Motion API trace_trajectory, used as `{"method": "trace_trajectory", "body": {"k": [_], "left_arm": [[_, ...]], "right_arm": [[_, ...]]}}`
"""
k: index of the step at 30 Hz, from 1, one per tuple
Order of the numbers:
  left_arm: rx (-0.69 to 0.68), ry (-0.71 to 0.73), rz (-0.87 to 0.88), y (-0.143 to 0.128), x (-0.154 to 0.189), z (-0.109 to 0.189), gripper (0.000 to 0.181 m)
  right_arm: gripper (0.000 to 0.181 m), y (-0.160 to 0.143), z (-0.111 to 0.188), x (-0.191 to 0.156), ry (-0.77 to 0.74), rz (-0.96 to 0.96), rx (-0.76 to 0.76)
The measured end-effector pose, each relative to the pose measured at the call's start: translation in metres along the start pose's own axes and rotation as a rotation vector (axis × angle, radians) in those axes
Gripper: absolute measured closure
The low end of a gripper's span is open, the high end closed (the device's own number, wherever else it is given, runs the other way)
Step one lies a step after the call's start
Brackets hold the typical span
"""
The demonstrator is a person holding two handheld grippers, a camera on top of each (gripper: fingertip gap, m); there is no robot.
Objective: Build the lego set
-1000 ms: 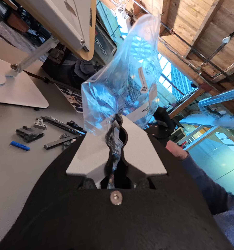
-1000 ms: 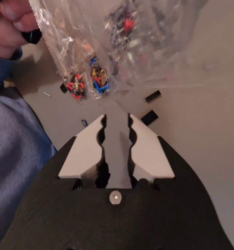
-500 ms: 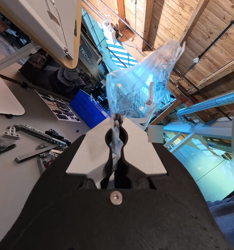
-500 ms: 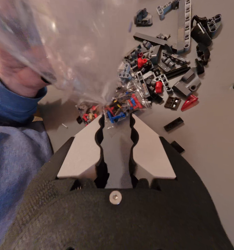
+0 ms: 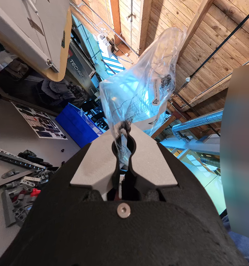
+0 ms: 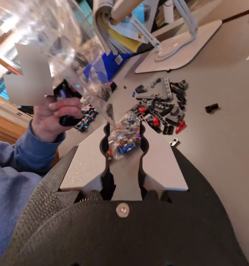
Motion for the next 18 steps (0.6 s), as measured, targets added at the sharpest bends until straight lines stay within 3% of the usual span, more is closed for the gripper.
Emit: {"method": "trace_trajectory", "body": {"k": [9, 12, 18], "left_arm": [[0.003, -0.014, 0.001, -0.001, 0.007, -0.005, 0.181], [0.003, -0.012, 0.002, -0.003, 0.007, -0.006, 0.181], [-0.005, 0.038, -0.028, -0.008, -0.001, 0.000, 0.181]], "right_arm": [[0.156, 0.003, 0.013, -0.003, 0.033, 0.047, 0.086], [0.176, 0.007, 0.014, -0.007, 0.044, 0.079, 0.105], [0.181, 0.013, 0.023, -0.012, 0.020, 0.103, -0.047]]}}
Point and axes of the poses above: each gripper's, where its closed fingertips meet, z back along the fingers, y out of its top, x = y × z across the jaws, the point moved 10 cm from there along z, back along the fingers, and after that the axes turned 8 degrees about z, right-handed, at the moved point
